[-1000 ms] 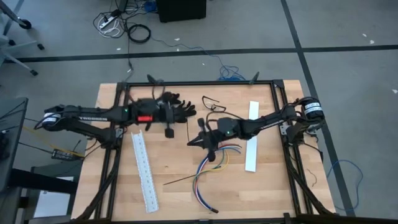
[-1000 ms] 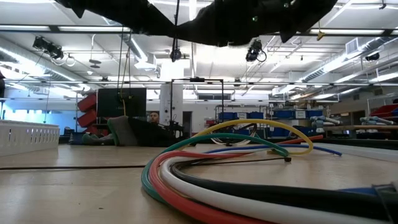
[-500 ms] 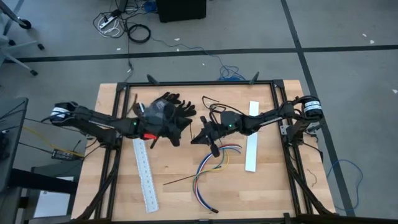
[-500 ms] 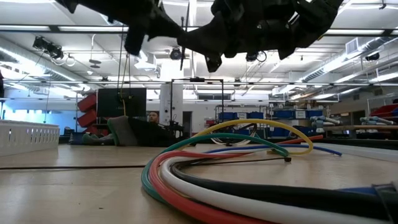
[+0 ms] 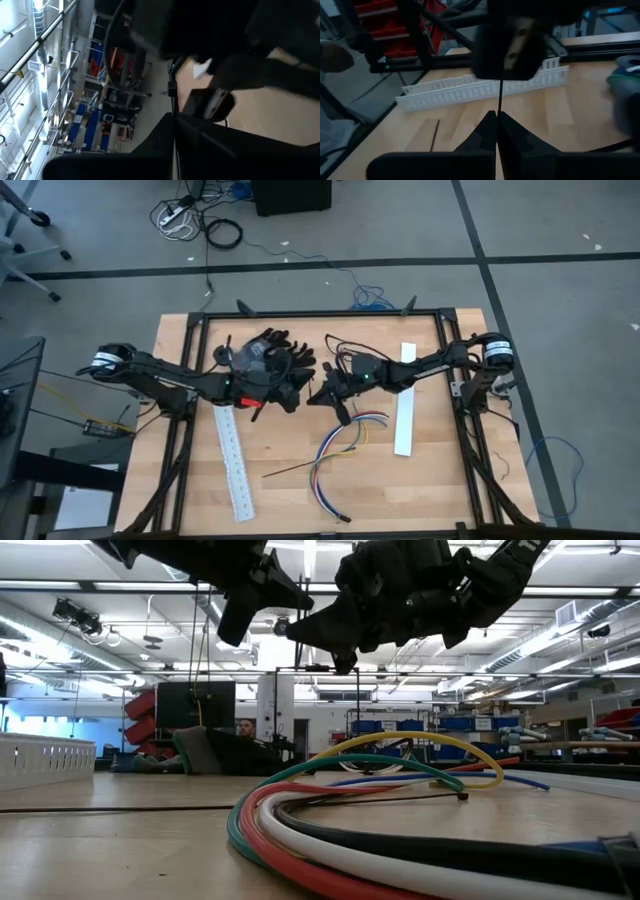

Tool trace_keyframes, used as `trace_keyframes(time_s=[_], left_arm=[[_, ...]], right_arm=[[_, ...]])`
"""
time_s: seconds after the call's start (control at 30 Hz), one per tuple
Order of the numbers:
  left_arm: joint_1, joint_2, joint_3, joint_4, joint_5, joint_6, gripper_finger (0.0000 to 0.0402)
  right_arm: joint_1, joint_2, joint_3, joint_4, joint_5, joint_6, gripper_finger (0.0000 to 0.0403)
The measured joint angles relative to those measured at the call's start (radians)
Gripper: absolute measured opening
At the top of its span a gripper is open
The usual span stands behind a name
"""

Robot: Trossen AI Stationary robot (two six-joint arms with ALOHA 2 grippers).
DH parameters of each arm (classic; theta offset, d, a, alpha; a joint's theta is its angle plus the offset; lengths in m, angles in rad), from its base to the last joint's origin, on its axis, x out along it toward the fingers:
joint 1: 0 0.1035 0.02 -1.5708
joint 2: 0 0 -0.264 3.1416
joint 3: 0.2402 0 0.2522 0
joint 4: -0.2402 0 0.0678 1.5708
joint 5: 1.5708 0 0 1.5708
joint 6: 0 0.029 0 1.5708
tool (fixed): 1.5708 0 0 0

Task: Ziptie cables
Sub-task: Insert the top black zip tie pointed tail end through the slot to form a loop

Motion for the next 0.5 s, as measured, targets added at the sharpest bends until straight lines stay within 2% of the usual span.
trace_keyframes(time_s=[0.5], left_arm=[[0.0,0.0,0.0,-0.011,-0.016,-0.003,0.0]], right_arm=[[-0.047,0.0,0.0,-0.023,-0.017,-0.025,0.0]])
